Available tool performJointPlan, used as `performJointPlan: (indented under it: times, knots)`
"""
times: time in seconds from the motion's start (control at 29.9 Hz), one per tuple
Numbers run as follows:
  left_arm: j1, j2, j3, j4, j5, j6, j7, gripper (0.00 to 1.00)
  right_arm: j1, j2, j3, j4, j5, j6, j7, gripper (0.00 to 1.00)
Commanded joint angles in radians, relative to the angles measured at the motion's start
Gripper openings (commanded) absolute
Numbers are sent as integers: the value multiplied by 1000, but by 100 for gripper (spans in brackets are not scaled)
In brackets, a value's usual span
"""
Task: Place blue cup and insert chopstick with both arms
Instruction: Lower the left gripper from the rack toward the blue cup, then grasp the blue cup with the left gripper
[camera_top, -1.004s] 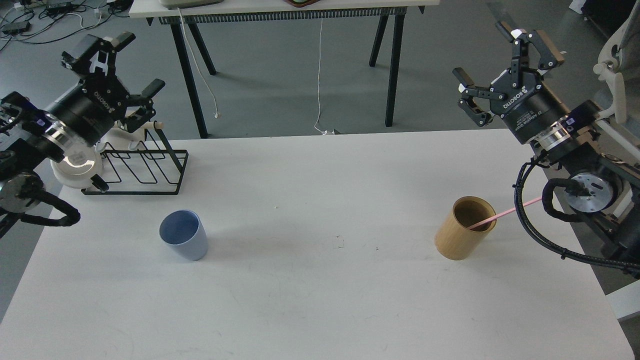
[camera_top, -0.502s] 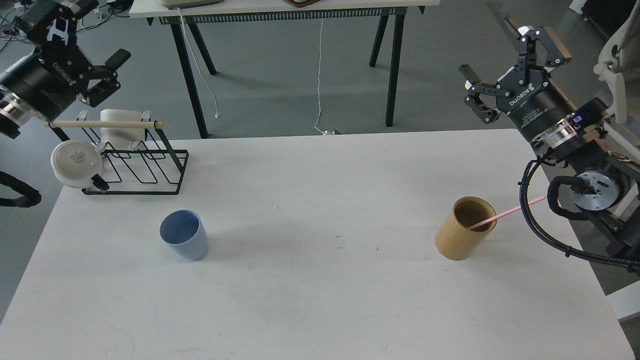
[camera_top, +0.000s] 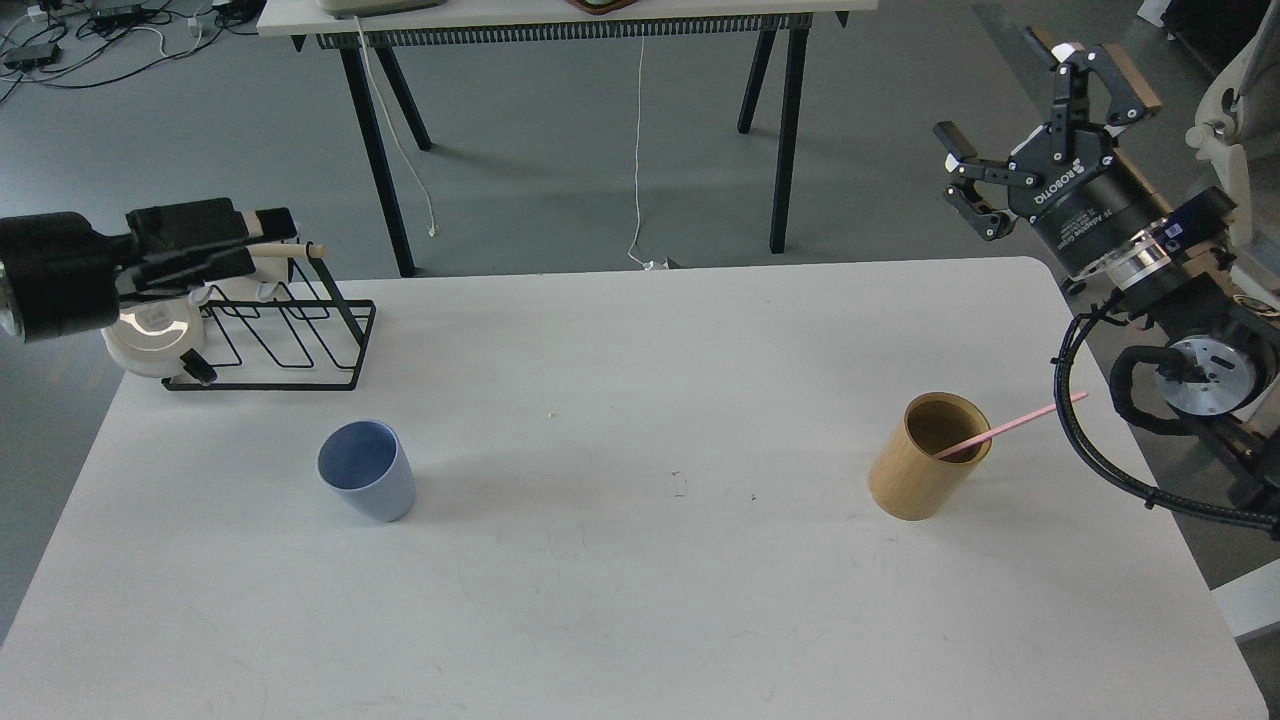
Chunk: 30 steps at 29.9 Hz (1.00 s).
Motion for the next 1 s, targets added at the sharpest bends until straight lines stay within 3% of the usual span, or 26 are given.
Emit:
performJointPlan:
  times: [0.0,0.3,0.67,0.97]
  knots:
    - [3,-7,64,-4,121,70,0,100,-7,0,-1,-9,0,0,0,97]
    - [20,-98,135,19,274,83,0,100,-9,0,-3,-33,-2,0,0,97]
    - [55,-304,168,227,314,96,0,100,-12,-14,-1,-40,0,0,0,97]
    - [107,-327,159,312,400,102,0,100,-12,-21,-1,-40,0,0,0,97]
